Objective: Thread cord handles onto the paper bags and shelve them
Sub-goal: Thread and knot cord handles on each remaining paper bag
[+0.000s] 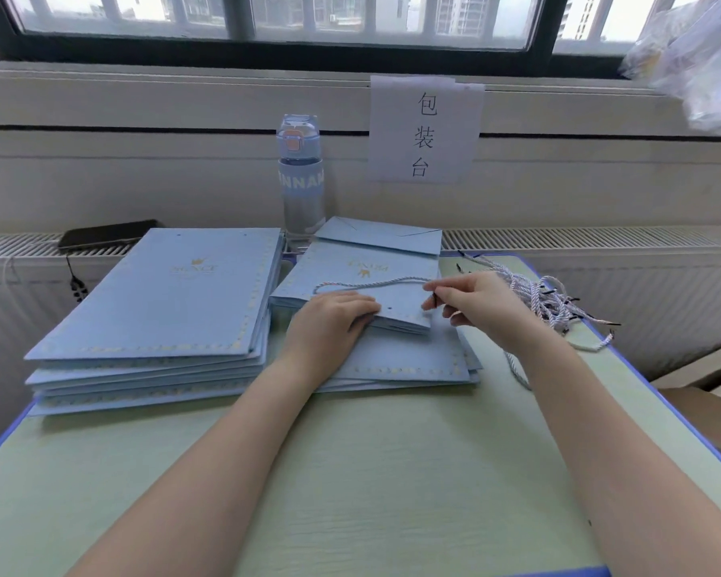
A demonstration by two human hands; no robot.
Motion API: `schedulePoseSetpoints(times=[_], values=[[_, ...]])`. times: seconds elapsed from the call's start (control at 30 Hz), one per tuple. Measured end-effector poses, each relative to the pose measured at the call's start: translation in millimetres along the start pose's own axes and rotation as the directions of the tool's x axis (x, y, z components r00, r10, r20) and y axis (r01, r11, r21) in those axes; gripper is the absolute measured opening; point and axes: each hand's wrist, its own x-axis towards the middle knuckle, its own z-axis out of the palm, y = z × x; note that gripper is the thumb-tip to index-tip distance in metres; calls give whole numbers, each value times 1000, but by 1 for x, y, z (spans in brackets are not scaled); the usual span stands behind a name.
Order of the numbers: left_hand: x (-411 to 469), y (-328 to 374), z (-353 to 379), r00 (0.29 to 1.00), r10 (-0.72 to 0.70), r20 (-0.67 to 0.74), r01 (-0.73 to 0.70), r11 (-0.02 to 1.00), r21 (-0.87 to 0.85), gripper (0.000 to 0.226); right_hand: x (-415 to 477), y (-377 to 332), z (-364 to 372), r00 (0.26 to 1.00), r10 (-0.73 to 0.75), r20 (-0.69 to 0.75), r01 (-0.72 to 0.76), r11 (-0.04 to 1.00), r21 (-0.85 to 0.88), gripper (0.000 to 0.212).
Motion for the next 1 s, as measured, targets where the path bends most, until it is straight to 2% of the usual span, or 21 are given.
schedulePoseSetpoints(times=[0.07,0.17,0.23,0.3,0.33,0.47,0.57,0.73,1.0], values=[[1,1,-1,999,31,-42,-30,999,30,31,-1,0,5,998,-56,0,56,997,45,19],[0,4,-3,995,95,-24,-94,994,52,31,-3,-2,9,993,-116,-1,116,990,81,14],[-1,5,-3,992,125,-23,-124,991,47,28,-3,0,11,986,-167,4,166,984,-69,13],[-2,4,-3,990,131,-51,-130,991,22,26,-3,2,13,966,-258,14,247,906,-345,14],[-2,4,-2,989,137,-63,-136,991,18,25,-3,2,14,953,-302,21,281,859,-427,14],[-3,3,-2,983,157,-96,-156,988,10,25,-6,0,17,907,-417,66,388,764,-516,14],[-3,5,-4,979,154,-132,-156,988,-2,24,-6,-2,15,890,-448,87,424,739,-523,14],[-4,6,-5,974,135,-181,-134,991,18,33,-10,-5,15,894,-395,213,443,702,-557,15],[0,17,-16,951,73,-301,-72,997,17,32,-16,-14,2,929,-334,159,369,863,-345,26]])
